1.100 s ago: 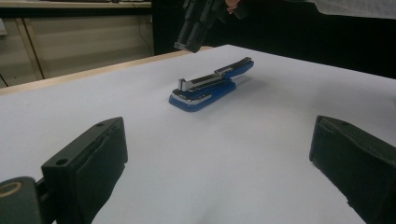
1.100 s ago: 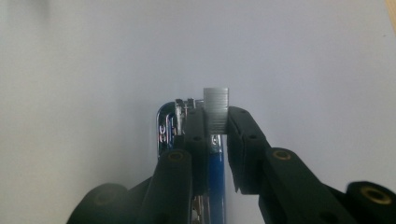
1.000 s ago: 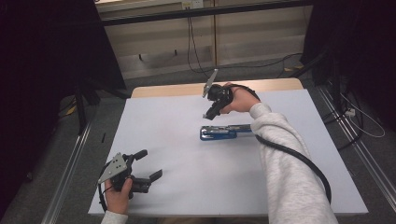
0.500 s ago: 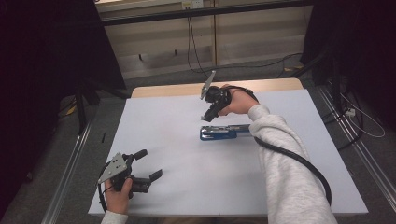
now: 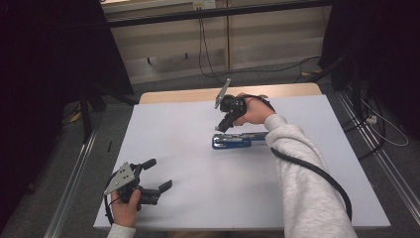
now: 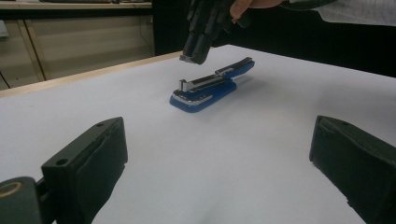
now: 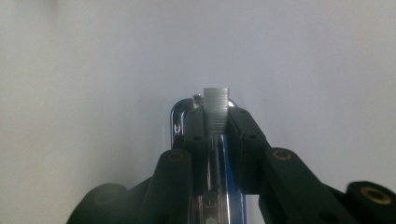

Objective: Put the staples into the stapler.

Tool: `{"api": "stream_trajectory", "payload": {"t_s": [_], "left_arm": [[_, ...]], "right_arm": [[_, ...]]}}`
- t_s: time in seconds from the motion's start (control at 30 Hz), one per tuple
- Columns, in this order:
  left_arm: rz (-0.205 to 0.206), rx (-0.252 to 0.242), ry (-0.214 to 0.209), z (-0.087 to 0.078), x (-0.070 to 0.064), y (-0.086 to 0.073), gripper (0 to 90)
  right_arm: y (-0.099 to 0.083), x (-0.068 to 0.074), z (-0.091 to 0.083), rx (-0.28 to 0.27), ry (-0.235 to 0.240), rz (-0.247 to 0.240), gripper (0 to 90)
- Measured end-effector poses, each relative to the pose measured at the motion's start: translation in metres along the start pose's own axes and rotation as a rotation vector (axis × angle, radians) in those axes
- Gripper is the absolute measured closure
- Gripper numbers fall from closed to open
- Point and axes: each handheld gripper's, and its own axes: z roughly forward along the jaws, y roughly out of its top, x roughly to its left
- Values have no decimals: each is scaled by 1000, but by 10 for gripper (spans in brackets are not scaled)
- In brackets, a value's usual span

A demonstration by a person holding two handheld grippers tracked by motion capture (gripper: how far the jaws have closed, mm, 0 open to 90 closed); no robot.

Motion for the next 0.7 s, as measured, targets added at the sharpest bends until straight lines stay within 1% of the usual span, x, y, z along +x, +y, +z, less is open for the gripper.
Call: {"api": "stream_trajectory", "payload": {"t_s": [0.03,0.1,0.13,0.2,0.23,0.27,0.4,0.47,0.5,0.53,0.57,0.67,0.7], "left_arm": [[-4,-1,1,0,0,0,43],[-14,3,-6,0,-1,0,42],[-14,3,-6,0,-1,0,42],[-13,2,-3,0,-1,0,42],[-13,2,-4,0,-1,0,42],[-3,-1,0,0,0,0,42],[-6,-1,-3,0,0,0,42],[-6,-1,-2,0,0,0,42],[-4,-2,1,0,0,0,42],[-4,-1,1,0,0,0,42],[-4,-2,0,0,0,0,43],[-3,-1,1,0,0,0,42],[-4,-1,1,0,0,0,42]], "right_arm": [[-1,0,1,-1,-1,4,784],[-2,0,2,-2,-3,-1,784],[-2,0,3,-5,1,-7,784],[-2,2,4,-1,1,6,784],[-3,3,6,-7,7,-3,784],[-3,3,6,-8,8,-11,784],[-5,4,9,1,6,-3,784],[-6,3,10,-1,9,-7,784],[-7,3,11,0,12,4,784],[-7,3,11,0,12,4,784],[-8,2,12,4,10,-18,784],[-8,2,12,-1,13,-8,784],[-9,2,13,6,11,0,783]]}}
